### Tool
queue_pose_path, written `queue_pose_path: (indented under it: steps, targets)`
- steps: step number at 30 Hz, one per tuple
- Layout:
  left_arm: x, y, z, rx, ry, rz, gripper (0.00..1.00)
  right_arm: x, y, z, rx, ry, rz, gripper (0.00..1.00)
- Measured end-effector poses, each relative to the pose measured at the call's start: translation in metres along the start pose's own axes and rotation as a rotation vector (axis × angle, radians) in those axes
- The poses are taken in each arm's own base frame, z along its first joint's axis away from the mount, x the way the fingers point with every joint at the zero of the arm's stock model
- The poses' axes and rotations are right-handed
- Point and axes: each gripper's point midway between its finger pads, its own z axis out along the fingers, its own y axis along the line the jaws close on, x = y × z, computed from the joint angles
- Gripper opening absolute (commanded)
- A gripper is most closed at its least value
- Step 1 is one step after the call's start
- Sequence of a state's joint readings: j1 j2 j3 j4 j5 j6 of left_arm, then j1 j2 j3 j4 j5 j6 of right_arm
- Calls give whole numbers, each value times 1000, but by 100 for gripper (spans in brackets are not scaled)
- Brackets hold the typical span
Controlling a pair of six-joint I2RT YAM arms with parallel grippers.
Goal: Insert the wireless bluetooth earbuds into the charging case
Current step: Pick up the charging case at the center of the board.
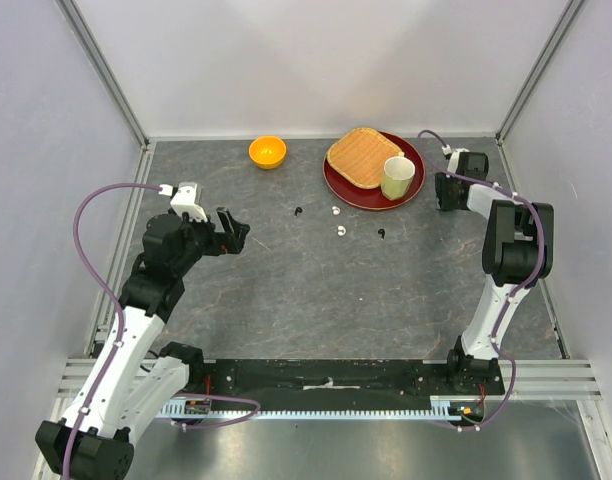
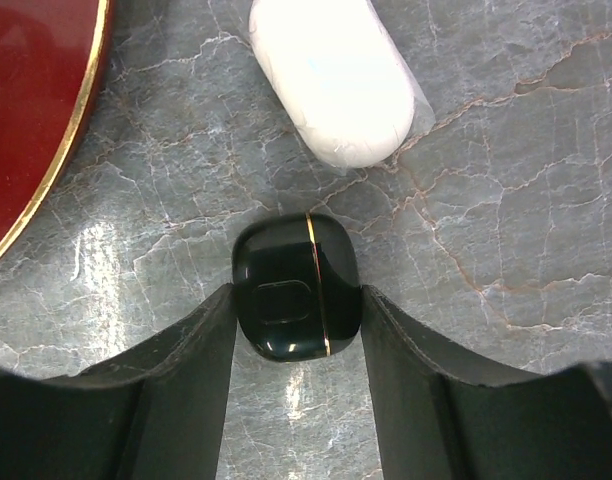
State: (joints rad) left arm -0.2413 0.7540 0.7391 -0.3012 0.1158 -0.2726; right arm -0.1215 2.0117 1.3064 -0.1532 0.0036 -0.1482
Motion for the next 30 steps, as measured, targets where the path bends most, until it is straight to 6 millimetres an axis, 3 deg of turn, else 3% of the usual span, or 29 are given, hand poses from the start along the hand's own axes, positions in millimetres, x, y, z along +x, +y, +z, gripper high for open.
queue_pose_path:
  steps: [6, 8, 12, 15, 19, 23, 27, 30]
  targets:
    - [0, 1, 0, -5, 1, -2, 98, 1, 0, 0, -1, 4, -5, 35]
    - [1, 1, 0, -5, 2, -2, 98, 1, 1, 0, -5, 4, -5, 23]
    - [-1, 1, 0, -4, -5, -11, 98, 1, 3, -2, -18, 1, 0, 12]
    - [-6, 0, 1, -8, -28, -42, 98, 9, 8, -10, -39, 7, 14, 10]
    - [-11, 2, 2, -27, -55, -101, 99, 19, 17, -38, -74, -3, 40, 10]
    - [-11, -9, 2, 37, -52, -101, 99, 12, 26, -81, -110, -92, 67, 11]
    - [-2, -22, 6, 122, -10, -99, 99, 0, 33, -121, -148, -202, 90, 11]
    - [8, -28, 11, 160, 38, -105, 98, 6, 45, -150, -201, -267, 121, 11]
